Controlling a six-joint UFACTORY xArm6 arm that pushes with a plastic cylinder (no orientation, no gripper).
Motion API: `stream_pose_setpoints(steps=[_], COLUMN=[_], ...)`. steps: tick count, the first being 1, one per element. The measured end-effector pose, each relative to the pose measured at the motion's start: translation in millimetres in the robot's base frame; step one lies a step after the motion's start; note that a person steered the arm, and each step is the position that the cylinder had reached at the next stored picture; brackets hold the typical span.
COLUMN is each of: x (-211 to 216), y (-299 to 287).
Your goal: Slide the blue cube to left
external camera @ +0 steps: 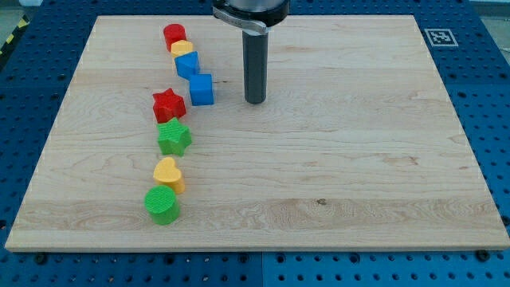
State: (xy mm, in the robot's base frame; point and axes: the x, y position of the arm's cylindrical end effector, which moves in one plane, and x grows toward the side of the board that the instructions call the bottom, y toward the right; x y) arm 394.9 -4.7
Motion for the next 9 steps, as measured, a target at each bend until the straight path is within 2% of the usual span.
stream_pose_setpoints(steps=[2,7,8,9], x=[-4,-4,-4,-2], y=[-36,-76,-80,-48])
